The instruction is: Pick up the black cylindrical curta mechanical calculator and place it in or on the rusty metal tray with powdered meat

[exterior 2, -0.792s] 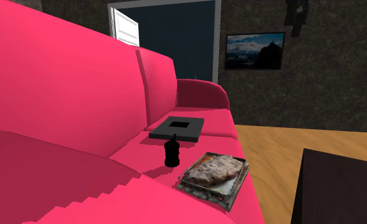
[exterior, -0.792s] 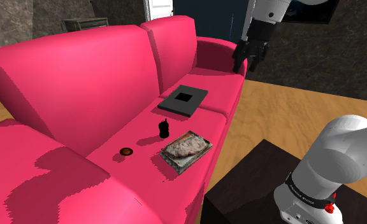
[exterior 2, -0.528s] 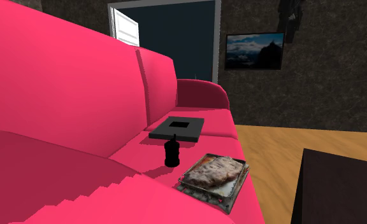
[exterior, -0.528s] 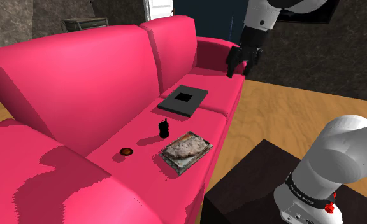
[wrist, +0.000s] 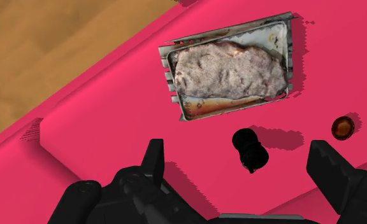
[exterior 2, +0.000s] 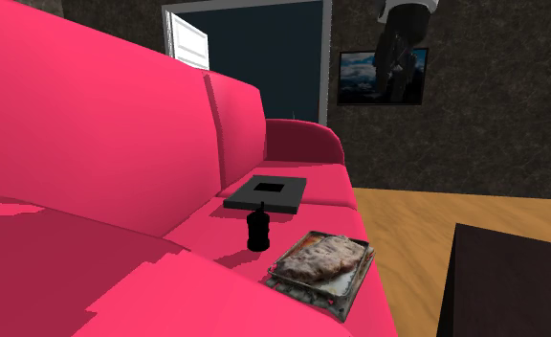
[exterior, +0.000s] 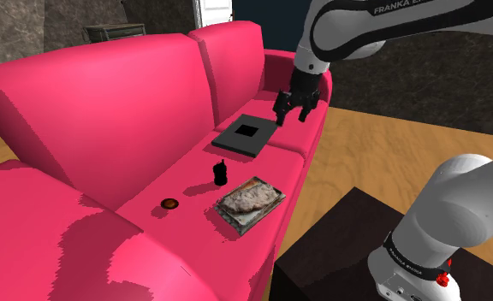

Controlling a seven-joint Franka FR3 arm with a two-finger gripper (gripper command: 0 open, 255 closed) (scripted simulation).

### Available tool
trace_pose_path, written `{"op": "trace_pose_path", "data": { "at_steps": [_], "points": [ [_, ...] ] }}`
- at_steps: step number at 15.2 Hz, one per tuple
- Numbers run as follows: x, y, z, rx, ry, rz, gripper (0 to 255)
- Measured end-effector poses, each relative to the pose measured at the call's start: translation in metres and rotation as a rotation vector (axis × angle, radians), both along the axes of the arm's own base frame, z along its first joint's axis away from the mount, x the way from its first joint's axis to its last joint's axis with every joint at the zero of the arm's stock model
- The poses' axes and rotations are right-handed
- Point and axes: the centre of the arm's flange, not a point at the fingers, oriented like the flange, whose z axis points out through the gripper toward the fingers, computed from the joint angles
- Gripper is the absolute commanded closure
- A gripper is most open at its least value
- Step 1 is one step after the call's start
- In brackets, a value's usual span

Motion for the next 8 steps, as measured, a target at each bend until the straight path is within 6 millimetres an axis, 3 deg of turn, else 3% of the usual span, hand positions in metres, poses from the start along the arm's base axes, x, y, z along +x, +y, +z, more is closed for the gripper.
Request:
{"op": "trace_pose_path", "data": {
  "at_steps": [8],
  "points": [
    [0.063,0.043,-0.075,-0.036,-0.020,-0.017,0]
  ]
}}
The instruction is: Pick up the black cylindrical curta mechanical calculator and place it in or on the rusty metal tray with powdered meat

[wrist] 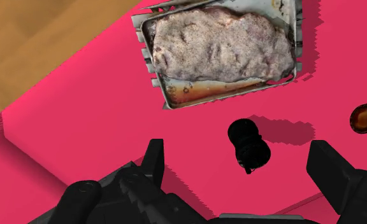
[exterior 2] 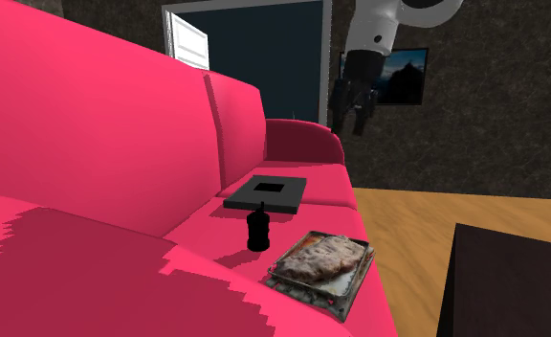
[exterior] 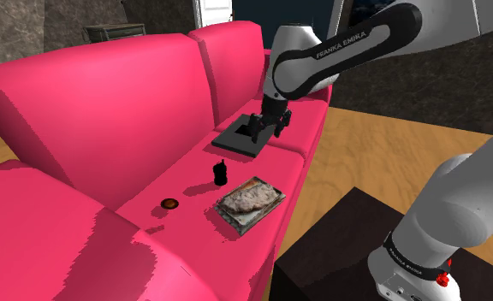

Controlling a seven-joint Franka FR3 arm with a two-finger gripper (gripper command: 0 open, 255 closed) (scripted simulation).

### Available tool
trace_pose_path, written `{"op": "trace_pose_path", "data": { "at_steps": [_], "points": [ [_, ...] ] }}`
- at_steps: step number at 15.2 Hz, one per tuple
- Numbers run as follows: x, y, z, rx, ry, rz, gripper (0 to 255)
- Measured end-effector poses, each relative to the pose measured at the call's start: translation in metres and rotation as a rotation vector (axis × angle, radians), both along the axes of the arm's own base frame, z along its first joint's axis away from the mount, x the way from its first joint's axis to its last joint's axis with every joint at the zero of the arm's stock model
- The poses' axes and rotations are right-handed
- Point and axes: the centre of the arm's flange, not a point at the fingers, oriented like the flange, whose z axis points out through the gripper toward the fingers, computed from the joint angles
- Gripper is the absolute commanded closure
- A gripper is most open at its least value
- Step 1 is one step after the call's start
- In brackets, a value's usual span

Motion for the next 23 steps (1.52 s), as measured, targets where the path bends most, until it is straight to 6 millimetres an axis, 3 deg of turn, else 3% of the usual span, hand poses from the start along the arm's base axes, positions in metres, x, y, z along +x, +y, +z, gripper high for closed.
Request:
{"op": "trace_pose_path", "data": {
  "at_steps": [20,23],
  "points": [
    [0.164,0.083,-0.192,-0.086,-0.051,-0.042,0],
    [0.175,0.086,-0.206,-0.092,-0.054,-0.044,0]
  ]
}}
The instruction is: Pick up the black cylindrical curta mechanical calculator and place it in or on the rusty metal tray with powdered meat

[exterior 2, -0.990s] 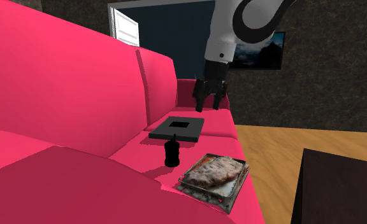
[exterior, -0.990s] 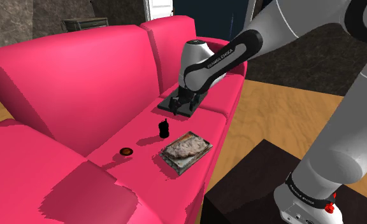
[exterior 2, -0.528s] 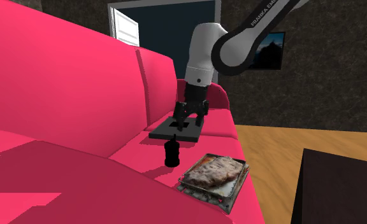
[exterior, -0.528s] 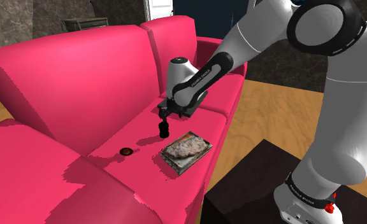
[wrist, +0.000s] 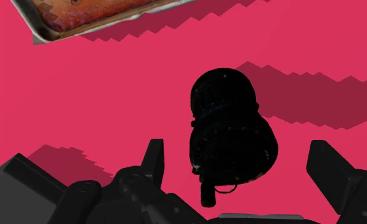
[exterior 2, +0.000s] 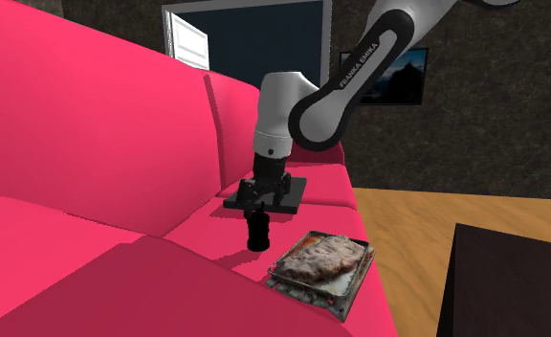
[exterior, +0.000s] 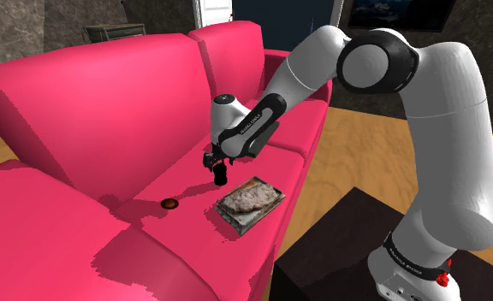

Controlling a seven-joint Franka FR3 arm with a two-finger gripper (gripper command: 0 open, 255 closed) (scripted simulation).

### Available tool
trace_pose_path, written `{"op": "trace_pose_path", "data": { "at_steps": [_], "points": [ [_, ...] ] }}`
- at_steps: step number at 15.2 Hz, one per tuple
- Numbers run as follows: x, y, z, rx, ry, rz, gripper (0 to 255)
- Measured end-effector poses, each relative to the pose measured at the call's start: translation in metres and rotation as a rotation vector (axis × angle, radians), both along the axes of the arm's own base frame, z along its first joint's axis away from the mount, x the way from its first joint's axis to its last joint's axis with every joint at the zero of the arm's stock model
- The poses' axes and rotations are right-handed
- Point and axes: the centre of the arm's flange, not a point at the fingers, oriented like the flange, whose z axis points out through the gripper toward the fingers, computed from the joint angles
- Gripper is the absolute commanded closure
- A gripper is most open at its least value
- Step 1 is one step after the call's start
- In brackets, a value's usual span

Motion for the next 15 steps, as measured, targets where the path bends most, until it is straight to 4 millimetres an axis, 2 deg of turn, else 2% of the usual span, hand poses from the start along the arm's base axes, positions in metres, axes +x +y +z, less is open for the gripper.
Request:
{"op": "trace_pose_path", "data": {
  "at_steps": [6,12,13,15],
  "points": [
    [0.008,0.001,-0.031,-0.001,0.000,-0.001,0],
    [0.008,0.000,-0.035,-0.001,-0.001,-0.001,0],
    [0.008,0.000,-0.035,-0.001,-0.001,-0.001,255],
    [0.008,0.001,-0.035,-0.001,-0.001,-0.001,255]
  ]
}}
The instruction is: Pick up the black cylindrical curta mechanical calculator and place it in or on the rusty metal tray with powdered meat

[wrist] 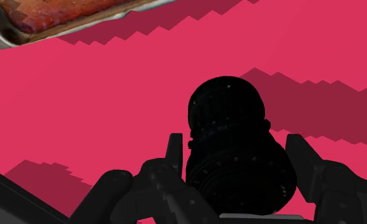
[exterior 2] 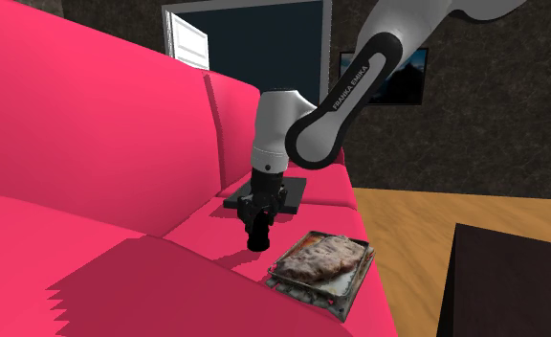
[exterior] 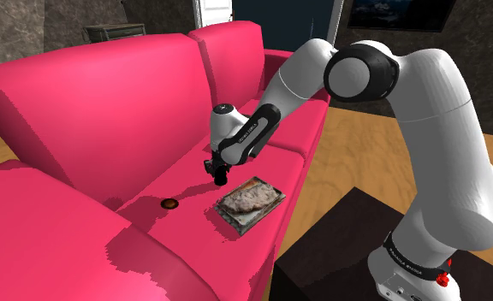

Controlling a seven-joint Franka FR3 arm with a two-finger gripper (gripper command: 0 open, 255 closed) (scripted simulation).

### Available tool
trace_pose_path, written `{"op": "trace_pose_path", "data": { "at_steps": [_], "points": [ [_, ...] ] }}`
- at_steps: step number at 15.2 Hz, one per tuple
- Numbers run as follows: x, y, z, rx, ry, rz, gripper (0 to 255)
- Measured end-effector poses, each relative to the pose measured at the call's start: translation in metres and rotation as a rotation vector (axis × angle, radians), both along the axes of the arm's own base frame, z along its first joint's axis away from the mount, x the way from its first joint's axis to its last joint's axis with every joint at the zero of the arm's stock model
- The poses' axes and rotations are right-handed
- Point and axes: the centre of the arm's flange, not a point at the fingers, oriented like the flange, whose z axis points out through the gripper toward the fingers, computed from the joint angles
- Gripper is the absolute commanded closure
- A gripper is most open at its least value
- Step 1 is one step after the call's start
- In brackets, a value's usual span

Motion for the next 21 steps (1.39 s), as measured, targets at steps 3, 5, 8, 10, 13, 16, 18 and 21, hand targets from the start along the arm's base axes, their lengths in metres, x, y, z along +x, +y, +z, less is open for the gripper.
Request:
{"op": "trace_pose_path", "data": {
  "at_steps": [3,5,8,10,13,16,18,21],
  "points": [
    [0.000,0.000,0.000,0.000,0.000,0.000,255],
    [0.000,0.000,0.000,0.000,0.000,0.000,255],
    [0.000,0.000,0.000,0.000,0.000,0.000,255],
    [0.000,0.000,0.007,0.000,0.001,0.000,255],
    [0.000,0.001,0.021,0.000,0.000,0.000,255],
    [0.001,0.000,0.036,0.000,0.000,0.000,255],
    [0.001,0.001,0.047,0.000,0.000,0.000,255],
    [0.001,0.000,0.063,0.000,0.000,0.000,255]
  ]
}}
